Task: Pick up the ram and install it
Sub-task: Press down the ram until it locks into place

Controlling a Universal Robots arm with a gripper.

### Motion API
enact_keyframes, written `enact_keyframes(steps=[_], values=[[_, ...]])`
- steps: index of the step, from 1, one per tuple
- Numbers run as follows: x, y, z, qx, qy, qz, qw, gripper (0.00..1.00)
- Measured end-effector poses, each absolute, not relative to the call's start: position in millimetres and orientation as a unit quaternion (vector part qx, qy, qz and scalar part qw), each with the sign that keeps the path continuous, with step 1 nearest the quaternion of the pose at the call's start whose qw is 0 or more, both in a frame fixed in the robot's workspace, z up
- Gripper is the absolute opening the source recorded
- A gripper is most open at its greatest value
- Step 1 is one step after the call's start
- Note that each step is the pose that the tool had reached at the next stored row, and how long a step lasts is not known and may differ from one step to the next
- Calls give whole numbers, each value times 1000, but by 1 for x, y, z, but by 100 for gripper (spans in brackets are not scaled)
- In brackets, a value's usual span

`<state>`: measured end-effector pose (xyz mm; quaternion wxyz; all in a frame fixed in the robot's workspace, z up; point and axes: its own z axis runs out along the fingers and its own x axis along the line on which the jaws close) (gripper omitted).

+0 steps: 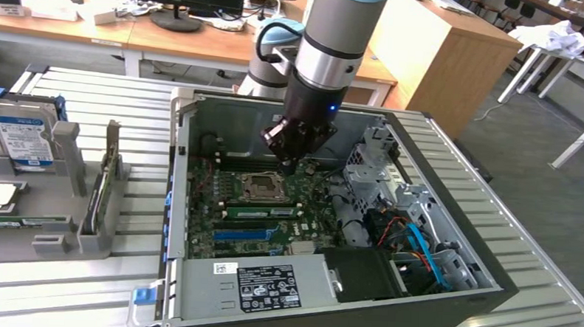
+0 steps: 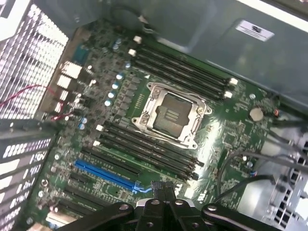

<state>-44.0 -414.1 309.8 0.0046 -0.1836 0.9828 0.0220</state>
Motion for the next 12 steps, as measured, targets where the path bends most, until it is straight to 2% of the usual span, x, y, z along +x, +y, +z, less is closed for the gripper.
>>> enact_keyframes(steps=[12], values=[[-44,-414,309,-82,996,21,7,11]])
